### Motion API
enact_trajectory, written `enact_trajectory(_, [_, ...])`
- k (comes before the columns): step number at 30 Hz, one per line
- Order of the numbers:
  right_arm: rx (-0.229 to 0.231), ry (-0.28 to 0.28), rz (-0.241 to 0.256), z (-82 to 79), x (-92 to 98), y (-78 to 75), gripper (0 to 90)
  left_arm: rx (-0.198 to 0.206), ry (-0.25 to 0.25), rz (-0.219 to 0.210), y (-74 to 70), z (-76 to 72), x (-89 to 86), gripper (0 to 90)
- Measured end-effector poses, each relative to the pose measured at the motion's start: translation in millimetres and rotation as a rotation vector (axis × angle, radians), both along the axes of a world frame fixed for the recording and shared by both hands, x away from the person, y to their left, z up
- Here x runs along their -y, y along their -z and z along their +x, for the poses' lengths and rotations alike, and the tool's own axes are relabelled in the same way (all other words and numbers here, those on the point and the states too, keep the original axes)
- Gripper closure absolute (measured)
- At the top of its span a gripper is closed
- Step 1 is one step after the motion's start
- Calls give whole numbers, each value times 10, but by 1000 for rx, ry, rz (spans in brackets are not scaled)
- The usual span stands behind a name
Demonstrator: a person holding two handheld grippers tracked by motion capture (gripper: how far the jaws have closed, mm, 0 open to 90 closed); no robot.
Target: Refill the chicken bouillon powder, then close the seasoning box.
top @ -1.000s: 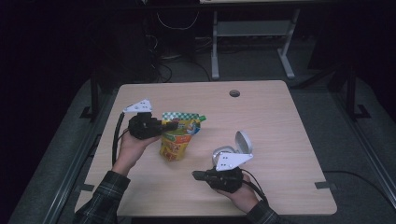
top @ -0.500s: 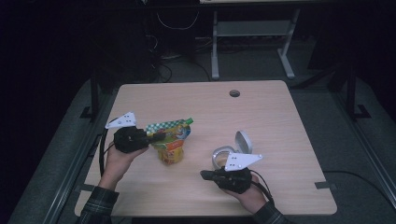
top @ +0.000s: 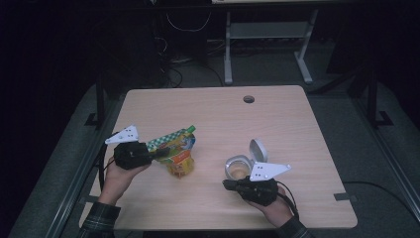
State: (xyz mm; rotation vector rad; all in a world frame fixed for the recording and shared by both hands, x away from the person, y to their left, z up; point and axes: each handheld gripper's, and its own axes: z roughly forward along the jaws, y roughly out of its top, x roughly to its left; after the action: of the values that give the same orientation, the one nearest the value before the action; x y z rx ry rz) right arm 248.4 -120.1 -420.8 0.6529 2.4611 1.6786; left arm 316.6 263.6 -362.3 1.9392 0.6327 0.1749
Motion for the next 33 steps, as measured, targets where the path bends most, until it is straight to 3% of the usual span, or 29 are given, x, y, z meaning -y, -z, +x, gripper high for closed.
enact_trajectory(2, [-5,3,2,-5,19,-1,900,7,3,31,-8,-32,1,725])
enact_trajectory(4, [0,4,0,-5,27,-1,900,6,4,32,-11,-47,0,638])
enact_trajectory(5, [-4,8,-1,-12,36,-3,900,2,1,35,-15,-59,-9,638])
enact_trajectory(6, [-1,9,0,-15,55,-5,900,-5,-7,42,-13,-80,-12,528])
enact_trajectory(12, [-7,23,-2,-19,115,-6,900,0,-33,78,34,-143,-38,278])
enact_trajectory(22, [-16,52,-6,-41,256,-3,900,-28,-47,118,203,-288,-192,170])
enact_trajectory(33, [-8,107,-30,-88,456,2,900,-14,-82,120,463,-546,-251,159])
